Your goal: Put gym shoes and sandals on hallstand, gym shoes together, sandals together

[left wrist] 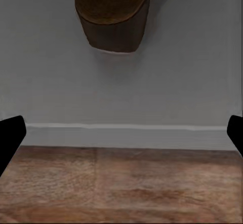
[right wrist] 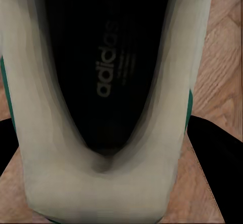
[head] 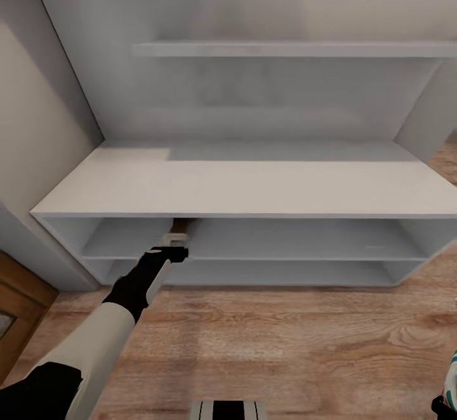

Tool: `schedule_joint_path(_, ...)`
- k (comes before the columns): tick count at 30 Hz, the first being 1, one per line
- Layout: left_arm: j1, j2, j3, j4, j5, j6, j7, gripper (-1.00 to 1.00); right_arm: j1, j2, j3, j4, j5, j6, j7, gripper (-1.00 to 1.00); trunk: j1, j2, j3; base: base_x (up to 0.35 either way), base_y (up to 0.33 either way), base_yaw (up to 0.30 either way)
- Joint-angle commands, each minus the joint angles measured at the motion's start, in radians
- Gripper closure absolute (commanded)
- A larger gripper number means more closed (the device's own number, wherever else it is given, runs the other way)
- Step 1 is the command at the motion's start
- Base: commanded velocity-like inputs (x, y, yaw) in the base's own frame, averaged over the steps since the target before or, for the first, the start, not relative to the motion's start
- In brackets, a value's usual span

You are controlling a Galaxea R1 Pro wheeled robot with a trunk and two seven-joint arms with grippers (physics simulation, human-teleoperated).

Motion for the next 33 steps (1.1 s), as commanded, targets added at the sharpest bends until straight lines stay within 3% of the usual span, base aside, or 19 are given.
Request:
schedule_joint_path(1,0.000,0.001,-0.005,-0.001,0.011,0.004,0.009,-1.00,-0.001,0.000,0.008,0.001,-0.010,-0.004,-0.002,1.00,-0.001,0.000,-0.001,-0.333,0.000,0.000)
schedule_joint_path(13,0.006,-0.002,-0.007,0.008,0.015,-0.017,0.007,-1.00,-0.001,0.000,0.008,0.001,-0.010,-0.004,-0.002,1.00,-0.001,0.000,-0.001,-0.334,0.000,0.000)
schedule_joint_path(22,0.160,0.002,-0.011,-0.001,0.011,-0.164,-0.006,-1.00,0.000,0.000,0.009,0.001,-0.010,-0.004,-0.002,1.00,-0.001,0.000,-0.001,-0.102,0.000,0.000)
schedule_joint_path(25,0.251,0.024,-0.012,-0.001,0.009,-0.221,-0.007,-1.00,0.000,0.001,0.009,0.001,-0.010,-0.004,-0.002,1.00,-0.001,0.000,-0.001,-0.007,0.000,0.000)
schedule_joint_path(27,0.280,0.038,-0.012,-0.001,0.010,-0.248,-0.008,-1.00,-0.001,0.002,0.009,0.001,-0.010,-0.004,-0.002,1.00,-0.001,0.000,-0.001,-0.003,0.000,0.000)
schedule_joint_path(33,0.409,0.111,-0.010,0.010,0.018,-0.411,-0.066,-1.00,-0.001,0.004,0.010,0.002,-0.010,-0.005,-0.002,1.00,-0.001,0.000,-0.001,0.000,0.000,0.000)
